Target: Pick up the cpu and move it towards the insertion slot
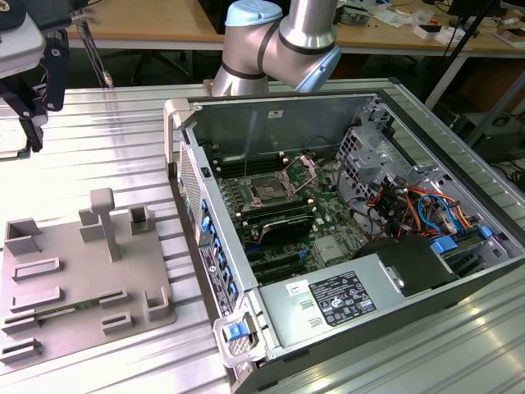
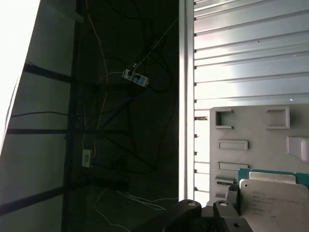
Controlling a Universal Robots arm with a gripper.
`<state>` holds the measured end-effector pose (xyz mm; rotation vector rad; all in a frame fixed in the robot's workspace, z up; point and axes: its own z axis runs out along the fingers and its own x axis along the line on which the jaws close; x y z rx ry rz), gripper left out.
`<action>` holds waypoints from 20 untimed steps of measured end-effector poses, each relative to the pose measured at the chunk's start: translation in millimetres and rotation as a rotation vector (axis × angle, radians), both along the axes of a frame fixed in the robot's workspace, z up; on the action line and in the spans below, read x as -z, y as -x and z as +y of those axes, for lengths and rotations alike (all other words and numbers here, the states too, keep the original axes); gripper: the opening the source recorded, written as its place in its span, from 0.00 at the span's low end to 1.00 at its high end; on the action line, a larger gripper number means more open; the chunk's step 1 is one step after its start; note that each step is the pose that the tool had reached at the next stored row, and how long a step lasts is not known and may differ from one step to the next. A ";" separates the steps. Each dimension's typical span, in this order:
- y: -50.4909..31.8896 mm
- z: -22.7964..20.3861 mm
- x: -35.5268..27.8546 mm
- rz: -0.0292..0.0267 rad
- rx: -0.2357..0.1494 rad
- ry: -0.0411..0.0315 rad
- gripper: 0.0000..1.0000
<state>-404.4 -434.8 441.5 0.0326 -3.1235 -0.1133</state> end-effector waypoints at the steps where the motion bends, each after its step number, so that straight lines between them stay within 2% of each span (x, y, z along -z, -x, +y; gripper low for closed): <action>1: -1.6 0.0 0.0 0.0000 0.000 0.0001 0.55; 20: -14.0 0.0 0.0 0.0000 0.000 0.0000 0.55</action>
